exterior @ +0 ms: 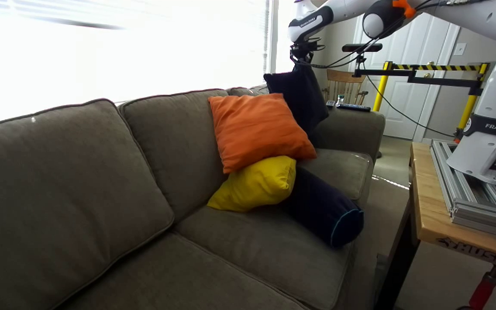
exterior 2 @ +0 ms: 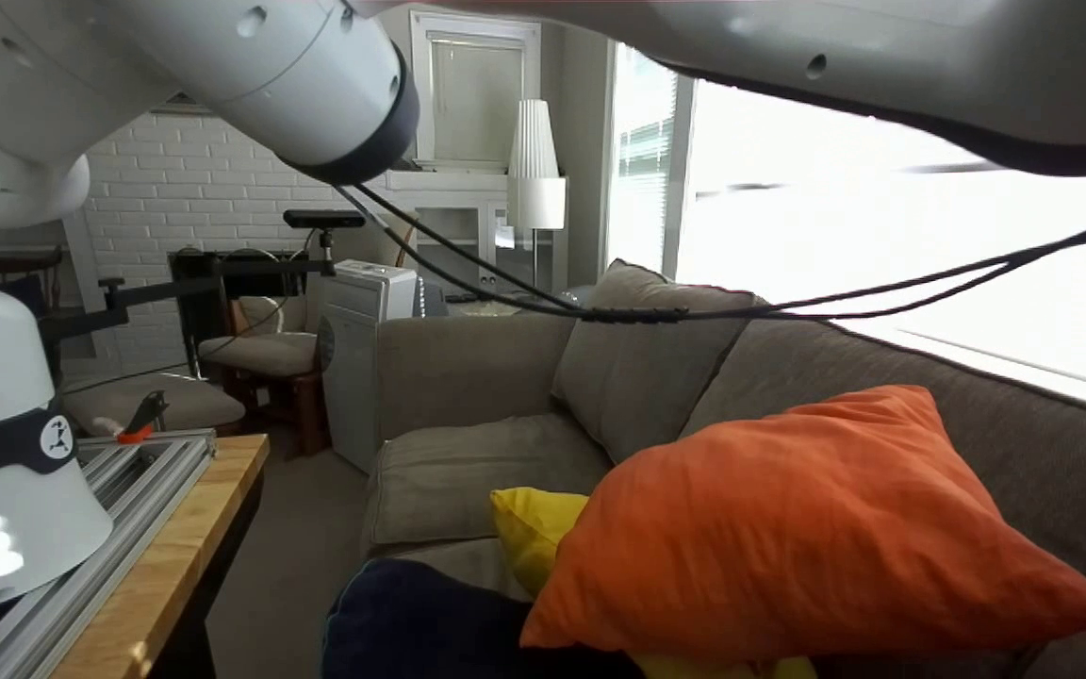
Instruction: Put the square-shaped blue pillow onto the orange one
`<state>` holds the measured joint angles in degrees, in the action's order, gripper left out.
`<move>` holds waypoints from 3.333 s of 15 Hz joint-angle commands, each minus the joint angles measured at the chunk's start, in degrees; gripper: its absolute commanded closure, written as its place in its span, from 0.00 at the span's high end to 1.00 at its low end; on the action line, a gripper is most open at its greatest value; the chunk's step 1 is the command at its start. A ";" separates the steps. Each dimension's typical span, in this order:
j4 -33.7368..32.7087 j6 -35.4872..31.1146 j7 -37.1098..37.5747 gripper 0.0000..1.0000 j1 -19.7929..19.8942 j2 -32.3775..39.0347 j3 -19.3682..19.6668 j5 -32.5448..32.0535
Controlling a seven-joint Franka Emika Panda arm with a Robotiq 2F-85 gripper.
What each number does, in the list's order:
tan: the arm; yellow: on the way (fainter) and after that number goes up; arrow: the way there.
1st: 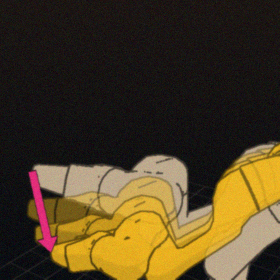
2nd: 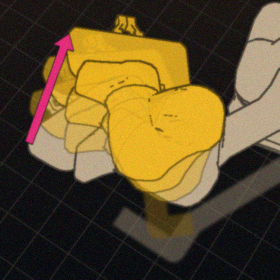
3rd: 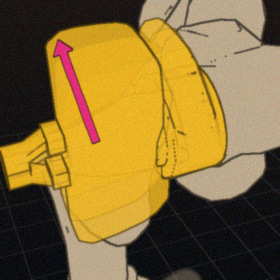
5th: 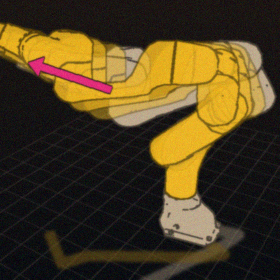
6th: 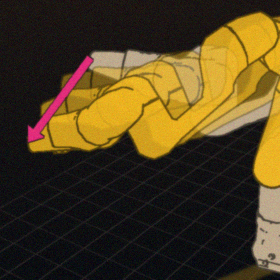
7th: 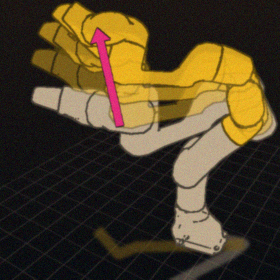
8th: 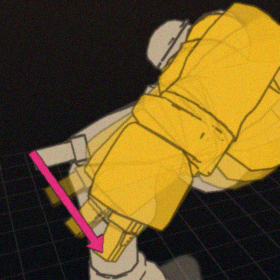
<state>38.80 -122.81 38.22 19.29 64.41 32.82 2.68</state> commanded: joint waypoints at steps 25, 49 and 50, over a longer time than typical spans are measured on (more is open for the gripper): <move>0.99 19.56 -18.25 0.02 -8.73 -17.02 -5.54 0.72; 0.86 28.04 -20.43 0.02 -21.61 -25.20 -5.02 -1.23; 0.86 28.02 -20.48 0.02 -22.02 -25.19 -5.07 -1.12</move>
<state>38.82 -95.88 18.99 -0.98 41.70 27.55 2.67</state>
